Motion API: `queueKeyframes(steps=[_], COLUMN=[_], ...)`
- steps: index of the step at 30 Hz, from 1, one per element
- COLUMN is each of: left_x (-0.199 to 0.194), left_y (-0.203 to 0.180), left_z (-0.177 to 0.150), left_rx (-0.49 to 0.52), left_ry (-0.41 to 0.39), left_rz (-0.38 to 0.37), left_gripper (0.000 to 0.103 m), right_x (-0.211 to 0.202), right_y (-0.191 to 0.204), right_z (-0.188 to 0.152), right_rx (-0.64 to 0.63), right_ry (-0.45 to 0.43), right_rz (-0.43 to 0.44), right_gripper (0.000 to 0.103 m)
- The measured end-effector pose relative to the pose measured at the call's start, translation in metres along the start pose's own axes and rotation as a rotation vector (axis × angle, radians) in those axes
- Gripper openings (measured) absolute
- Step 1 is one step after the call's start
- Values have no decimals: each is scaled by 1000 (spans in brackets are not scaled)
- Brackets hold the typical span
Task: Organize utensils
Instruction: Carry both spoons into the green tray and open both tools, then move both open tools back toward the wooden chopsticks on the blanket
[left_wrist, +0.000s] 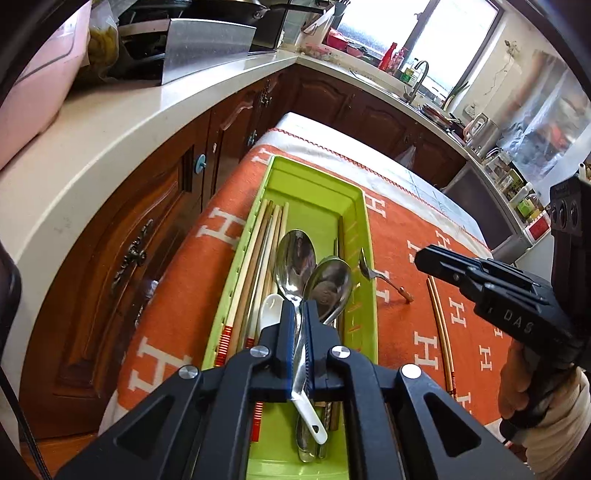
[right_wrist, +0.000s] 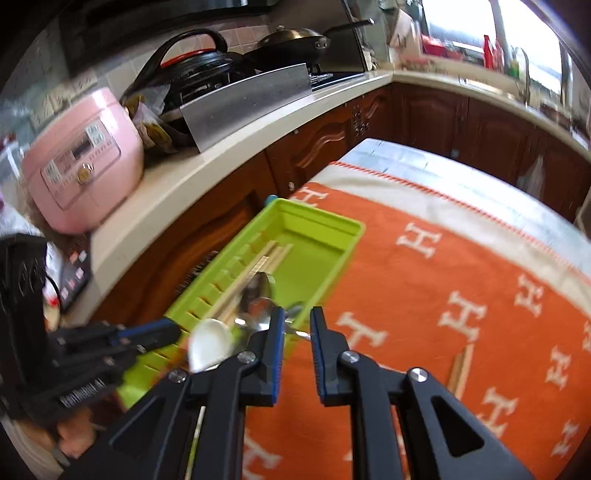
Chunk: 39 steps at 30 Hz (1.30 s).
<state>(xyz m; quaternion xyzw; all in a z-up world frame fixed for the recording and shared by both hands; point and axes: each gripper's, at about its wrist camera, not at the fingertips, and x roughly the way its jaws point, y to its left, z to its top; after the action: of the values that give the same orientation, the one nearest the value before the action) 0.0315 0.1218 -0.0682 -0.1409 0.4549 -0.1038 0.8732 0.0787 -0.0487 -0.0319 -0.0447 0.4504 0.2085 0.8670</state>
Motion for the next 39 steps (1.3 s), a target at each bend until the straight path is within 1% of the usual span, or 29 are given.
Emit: queueKeyframes(steps=[7, 9, 12, 15, 19, 22, 24, 29, 32, 36, 39], left_x=[12, 15, 18, 20, 24, 26, 26, 27, 26, 24, 22], left_y=[-5, -7, -6, -6, -7, -6, -6, -4, -5, -2, 0], left_z=[3, 4, 5, 6, 7, 8, 8, 7, 7, 8, 10], left_rx=[-6, -7, -8, -8, -10, -11, -12, -17, -17, -19, -27], left_ry=[19, 24, 28, 31, 36, 37, 39, 45, 42, 33, 27], left_rz=[8, 9, 10, 10, 12, 13, 14, 10, 9, 13, 15], left_gripper=[6, 7, 7, 8, 8, 8, 8, 8, 8, 9, 10], right_x=[15, 20, 27, 32, 38, 43, 44, 44, 43, 32, 25], right_y=[-5, 0, 9, 15, 19, 22, 21, 19, 16, 6, -4], right_z=[-17, -21, -26, -29, -28, -29, -29, -27, -24, -15, -4], right_rx=[-97, -139, -224, -286, -330, -359, -358, -340, -308, -190, -52], right_ry=[49, 61, 68, 56, 30, 5, -8, -2, -1, 7, 19], right_rz=[-23, -25, -56, -83, -102, -135, -132, -110, -99, -16, 78], right_gripper=[14, 14, 14, 14, 14, 13, 10, 2, 2, 1, 1])
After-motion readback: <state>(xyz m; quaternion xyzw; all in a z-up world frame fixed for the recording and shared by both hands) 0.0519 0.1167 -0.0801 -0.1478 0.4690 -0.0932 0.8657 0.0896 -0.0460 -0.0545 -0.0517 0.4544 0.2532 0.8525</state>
